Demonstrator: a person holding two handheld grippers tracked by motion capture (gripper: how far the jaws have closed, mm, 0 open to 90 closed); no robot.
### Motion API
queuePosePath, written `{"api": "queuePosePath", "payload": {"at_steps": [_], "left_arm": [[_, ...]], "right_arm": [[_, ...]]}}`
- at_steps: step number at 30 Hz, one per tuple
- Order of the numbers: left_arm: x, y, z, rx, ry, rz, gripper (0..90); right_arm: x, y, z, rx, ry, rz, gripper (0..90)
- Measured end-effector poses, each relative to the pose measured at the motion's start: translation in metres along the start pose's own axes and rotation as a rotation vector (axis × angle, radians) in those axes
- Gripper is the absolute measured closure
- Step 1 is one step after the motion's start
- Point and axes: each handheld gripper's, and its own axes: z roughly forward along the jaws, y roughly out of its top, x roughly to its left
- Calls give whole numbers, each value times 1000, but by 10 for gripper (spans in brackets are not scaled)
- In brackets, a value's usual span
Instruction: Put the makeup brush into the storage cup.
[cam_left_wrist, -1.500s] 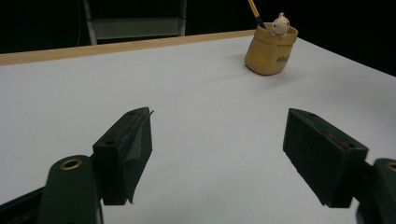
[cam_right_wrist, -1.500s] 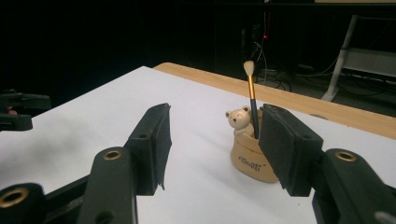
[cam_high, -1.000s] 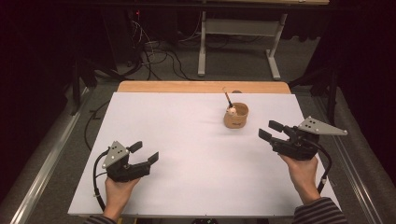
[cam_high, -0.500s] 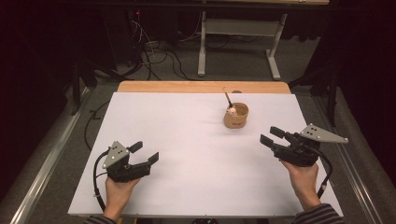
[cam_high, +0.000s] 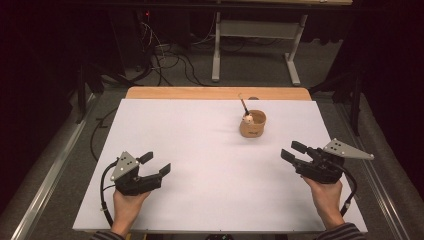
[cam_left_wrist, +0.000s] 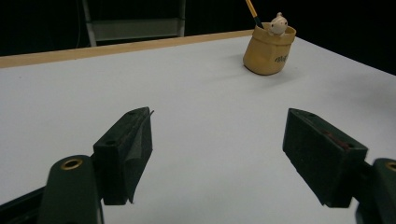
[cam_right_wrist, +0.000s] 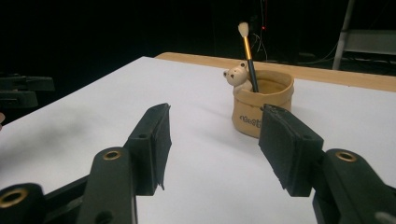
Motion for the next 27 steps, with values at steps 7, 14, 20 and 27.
{"api": "queuePosePath", "payload": {"at_steps": [7, 14, 20, 27], "left_arm": [[0, 0, 0, 0, 1, 0, 248], [-1, -1, 1, 3, -1, -2, 248], [-1, -1, 1, 4, -2, -3, 248], [-1, -1, 1, 6, 0, -2, 248]], "right_arm": [[-2, -7, 0, 4, 0, 4, 454], [-4, -15, 1, 22, -7, 9, 453], [-5, -20, 2, 27, -12, 10, 453], [-5, -24, 4, 33, -17, 10, 453]]}}
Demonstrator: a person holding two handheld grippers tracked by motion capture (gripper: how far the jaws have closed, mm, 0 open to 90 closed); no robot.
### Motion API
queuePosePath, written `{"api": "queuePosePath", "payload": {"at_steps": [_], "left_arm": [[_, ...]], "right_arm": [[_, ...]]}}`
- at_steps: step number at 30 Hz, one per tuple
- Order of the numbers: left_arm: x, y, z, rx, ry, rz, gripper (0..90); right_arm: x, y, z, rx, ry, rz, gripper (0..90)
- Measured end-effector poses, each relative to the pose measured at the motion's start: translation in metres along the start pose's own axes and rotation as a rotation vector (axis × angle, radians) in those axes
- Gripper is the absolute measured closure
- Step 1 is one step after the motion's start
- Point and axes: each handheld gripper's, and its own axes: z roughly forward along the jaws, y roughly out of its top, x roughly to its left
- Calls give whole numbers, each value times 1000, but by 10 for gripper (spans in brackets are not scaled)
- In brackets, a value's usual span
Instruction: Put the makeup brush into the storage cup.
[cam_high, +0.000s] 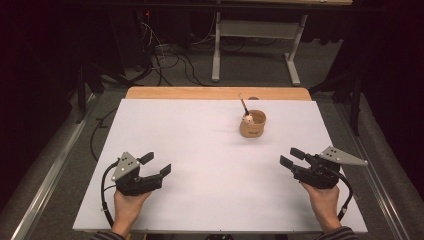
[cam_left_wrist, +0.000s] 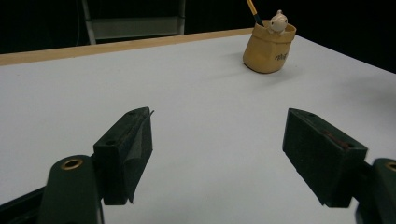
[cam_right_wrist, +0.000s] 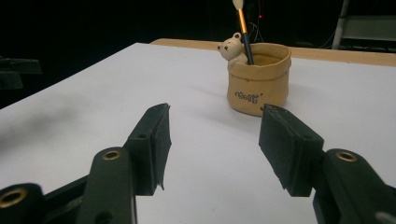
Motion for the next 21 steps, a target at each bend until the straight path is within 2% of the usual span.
{"api": "queuePosePath", "payload": {"at_steps": [21], "left_arm": [[0, 0, 0, 0, 0, 1, 248]], "right_arm": [[-2, -10, 5, 20, -28, -6, 454]]}}
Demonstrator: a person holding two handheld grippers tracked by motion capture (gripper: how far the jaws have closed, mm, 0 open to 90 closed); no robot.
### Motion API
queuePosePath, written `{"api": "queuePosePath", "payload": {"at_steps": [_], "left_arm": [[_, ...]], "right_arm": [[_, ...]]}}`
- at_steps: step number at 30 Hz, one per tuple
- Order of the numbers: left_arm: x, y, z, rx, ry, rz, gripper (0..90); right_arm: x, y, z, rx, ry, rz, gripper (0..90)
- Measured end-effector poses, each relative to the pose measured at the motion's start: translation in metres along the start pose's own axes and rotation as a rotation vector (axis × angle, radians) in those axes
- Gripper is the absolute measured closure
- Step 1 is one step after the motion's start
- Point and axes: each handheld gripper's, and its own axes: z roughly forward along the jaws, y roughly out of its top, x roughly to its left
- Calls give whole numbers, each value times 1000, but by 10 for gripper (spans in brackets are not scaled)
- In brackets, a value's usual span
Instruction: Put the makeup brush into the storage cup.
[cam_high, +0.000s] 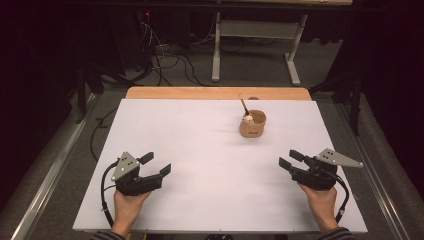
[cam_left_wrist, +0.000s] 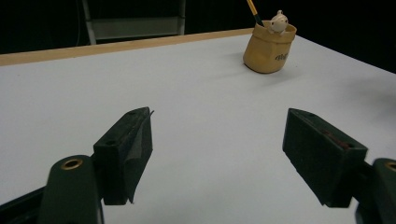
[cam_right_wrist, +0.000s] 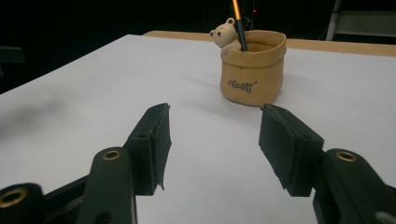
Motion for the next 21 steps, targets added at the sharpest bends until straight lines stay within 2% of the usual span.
{"api": "queuePosePath", "payload": {"at_steps": [21], "left_arm": [[0, 0, 2, 5, 3, 3, 248]], "right_arm": [[-5, -11, 5, 13, -21, 16, 454]]}}
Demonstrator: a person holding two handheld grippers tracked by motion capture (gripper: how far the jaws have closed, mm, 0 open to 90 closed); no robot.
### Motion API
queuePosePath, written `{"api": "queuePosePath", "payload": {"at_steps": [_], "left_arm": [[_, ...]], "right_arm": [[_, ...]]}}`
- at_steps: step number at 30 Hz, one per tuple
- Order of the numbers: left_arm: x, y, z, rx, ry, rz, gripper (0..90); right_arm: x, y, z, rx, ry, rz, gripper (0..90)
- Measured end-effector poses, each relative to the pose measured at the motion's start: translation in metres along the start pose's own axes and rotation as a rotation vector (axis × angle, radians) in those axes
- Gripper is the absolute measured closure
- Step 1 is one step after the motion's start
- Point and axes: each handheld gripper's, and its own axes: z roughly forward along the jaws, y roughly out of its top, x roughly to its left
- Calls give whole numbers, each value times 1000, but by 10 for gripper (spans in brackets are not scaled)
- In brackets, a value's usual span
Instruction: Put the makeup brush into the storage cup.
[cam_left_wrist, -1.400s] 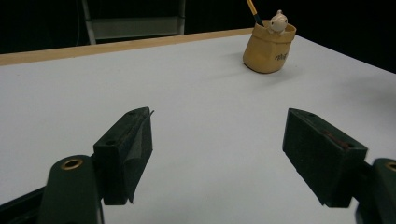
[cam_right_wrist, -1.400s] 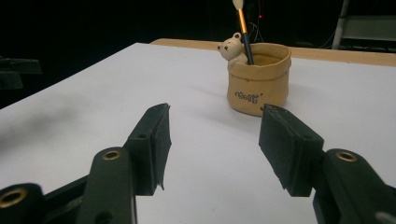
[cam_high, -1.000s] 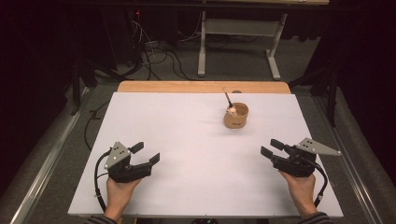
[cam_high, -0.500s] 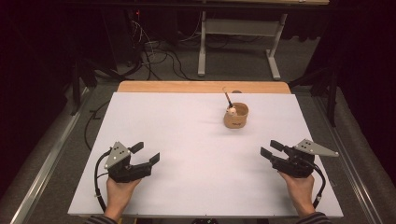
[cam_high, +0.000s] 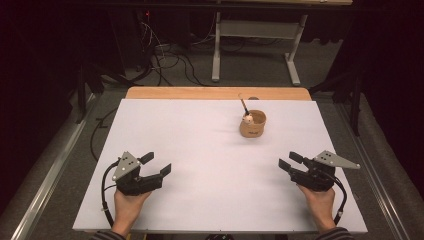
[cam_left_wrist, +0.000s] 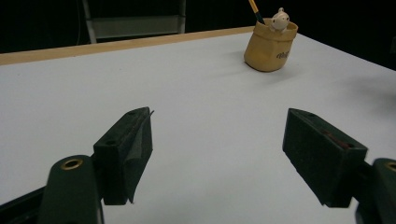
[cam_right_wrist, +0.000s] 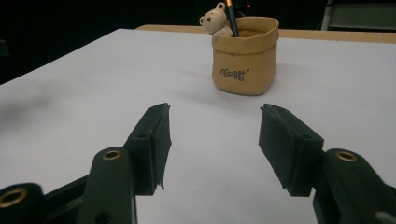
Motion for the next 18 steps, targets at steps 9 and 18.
{"api": "queuePosePath", "payload": {"at_steps": [9, 18], "left_arm": [[0, 0, 0, 1, 0, 1, 251], [0, 0, 0, -1, 5, 5, 252]], "right_arm": [[-1, -3, 2, 7, -15, -13, 454], [-4, -5, 4, 17, -32, -14, 454]]}}
